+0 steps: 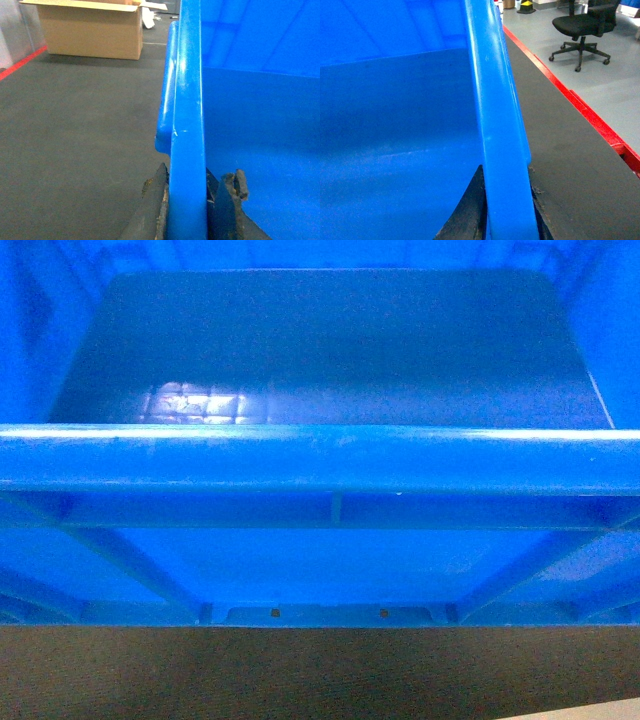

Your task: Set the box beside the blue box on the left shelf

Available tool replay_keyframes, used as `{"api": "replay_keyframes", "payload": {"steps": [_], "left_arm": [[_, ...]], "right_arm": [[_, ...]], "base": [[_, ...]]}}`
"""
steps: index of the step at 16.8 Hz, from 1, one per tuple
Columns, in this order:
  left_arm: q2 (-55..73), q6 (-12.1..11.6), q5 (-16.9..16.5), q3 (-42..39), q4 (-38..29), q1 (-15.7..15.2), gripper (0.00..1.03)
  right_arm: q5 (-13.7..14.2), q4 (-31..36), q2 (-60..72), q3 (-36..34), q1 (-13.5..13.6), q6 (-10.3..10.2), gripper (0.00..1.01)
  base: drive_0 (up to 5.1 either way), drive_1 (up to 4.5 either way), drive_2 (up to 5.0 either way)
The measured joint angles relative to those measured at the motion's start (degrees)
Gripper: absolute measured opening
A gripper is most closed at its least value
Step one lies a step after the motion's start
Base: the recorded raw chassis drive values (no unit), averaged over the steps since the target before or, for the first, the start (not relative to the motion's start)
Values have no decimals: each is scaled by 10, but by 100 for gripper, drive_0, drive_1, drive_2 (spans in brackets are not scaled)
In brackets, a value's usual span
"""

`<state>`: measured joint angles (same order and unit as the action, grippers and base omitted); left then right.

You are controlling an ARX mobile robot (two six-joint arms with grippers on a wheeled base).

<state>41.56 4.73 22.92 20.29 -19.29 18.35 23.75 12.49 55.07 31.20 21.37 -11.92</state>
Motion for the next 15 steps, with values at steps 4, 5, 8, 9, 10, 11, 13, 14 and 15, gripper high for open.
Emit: {"api": "replay_keyframes", "payload": {"steps": [4,5,8,9,10,11,13,14,15], "left_arm": [[0,0,0,0,0,0,11],[0,0,0,0,0,0,11],[0,0,0,0,-1,0,11],[0,0,0,0,0,0,11],[0,0,0,0,0,0,11],[0,0,0,0,0,0,11],[0,0,0,0,0,0,11],[0,0,0,0,0,0,11],[0,0,0,0,0,0,11]], "right_arm": [[0,-1,0,0,0,0,13],[0,-1,0,0,0,0,13],[0,1,0,0,0,1,13],[0,0,0,0,0,1,13],[0,0,0,0,0,1,13],[0,0,0,0,0,1,13],[0,0,0,0,0,1,13],[0,0,0,0,0,1,13],[0,0,0,0,0,2,13]], "base": [[-163,-163,-163],[-158,-158,-158],[-158,-158,-158],[-158,-158,-158],[-158,-158,-158],[-158,-158,-158],[-150,-150,-150],[-150,-150,-150],[-174,-174,-174]]}}
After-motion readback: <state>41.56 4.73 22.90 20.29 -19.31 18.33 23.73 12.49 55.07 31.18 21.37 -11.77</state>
